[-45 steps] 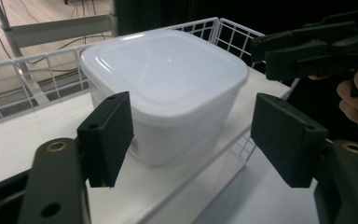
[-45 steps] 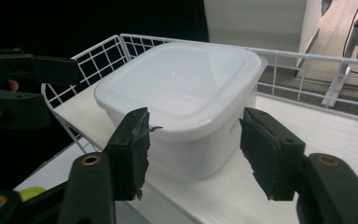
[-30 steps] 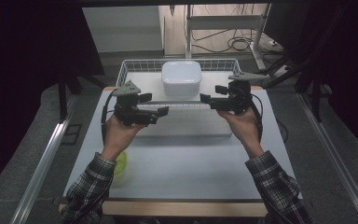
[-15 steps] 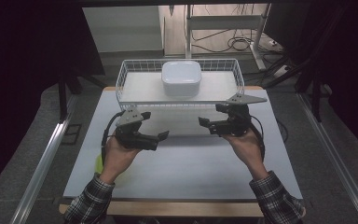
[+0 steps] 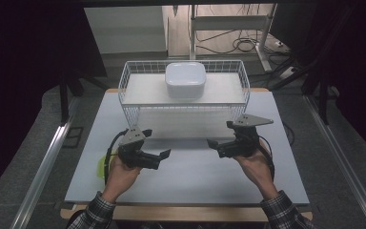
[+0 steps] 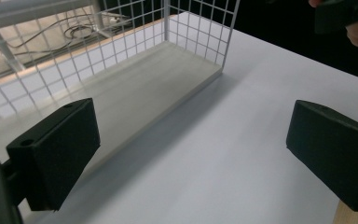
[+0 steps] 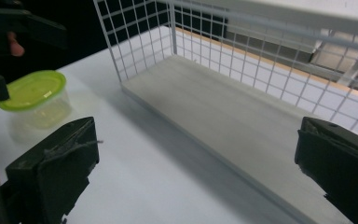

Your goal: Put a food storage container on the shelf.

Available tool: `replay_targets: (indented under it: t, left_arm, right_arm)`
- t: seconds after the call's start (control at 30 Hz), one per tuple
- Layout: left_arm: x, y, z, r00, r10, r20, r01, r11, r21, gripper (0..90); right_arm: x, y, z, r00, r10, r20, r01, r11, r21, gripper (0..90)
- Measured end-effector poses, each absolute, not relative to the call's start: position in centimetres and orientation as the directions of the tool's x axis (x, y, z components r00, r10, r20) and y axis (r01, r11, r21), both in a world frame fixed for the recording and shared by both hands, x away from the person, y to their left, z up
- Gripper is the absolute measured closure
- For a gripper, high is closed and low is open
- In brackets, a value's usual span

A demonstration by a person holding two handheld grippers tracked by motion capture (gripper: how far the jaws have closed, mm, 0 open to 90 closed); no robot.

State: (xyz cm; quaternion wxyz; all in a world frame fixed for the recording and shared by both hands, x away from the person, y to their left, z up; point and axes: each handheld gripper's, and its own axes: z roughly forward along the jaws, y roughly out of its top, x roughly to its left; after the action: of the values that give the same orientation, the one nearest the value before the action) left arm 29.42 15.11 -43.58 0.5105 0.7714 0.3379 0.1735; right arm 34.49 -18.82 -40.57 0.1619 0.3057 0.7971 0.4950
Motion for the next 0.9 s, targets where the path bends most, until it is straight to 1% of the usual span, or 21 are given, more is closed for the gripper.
replay_targets:
  t: [0.1, 0.23, 0.37, 0.47, 0.63, 0.9]
  left_arm:
    - [28.8, 15.5, -44.6, 0.711, 0.698, -0.086, 0.354, -0.249, 0.901, 2.4]
    - [27.8, 15.4, -46.1, 0.7, 0.714, -0.034, 0.35, -0.3, 0.887, 2.3]
    - [27.2, 15.4, -47.7, 0.715, 0.696, -0.071, 0.393, -0.315, 0.864, 2.9]
    - [26.6, 15.1, -48.6, 0.721, 0.69, -0.061, 0.397, -0.339, 0.853, 3.7]
    - [26.1, 14.9, -49.3, 0.724, 0.689, -0.041, 0.398, -0.369, 0.84, 3.5]
    - [25.8, 15.5, -50.1, 0.718, 0.693, -0.066, 0.426, -0.362, 0.829, 4.5]
  right_arm:
    - [33.9, -19.0, -41.4, -0.763, 0.644, 0.051, 0.333, 0.324, 0.885, 0.0]
    - [33.1, -19.1, -42.9, -0.768, 0.636, 0.074, 0.358, 0.332, 0.873, 0.0]
    - [32.0, -19.6, -44.1, -0.779, 0.62, 0.093, 0.36, 0.321, 0.876, 1.4]
    - [31.3, -20.0, -44.9, -0.775, 0.626, 0.089, 0.358, 0.319, 0.877, 2.3]
    - [30.4, -20.2, -46.1, -0.772, 0.633, 0.067, 0.364, 0.352, 0.862, 3.0]
    - [29.8, -20.6, -48.1, -0.767, 0.636, 0.082, 0.401, 0.376, 0.835, 3.3]
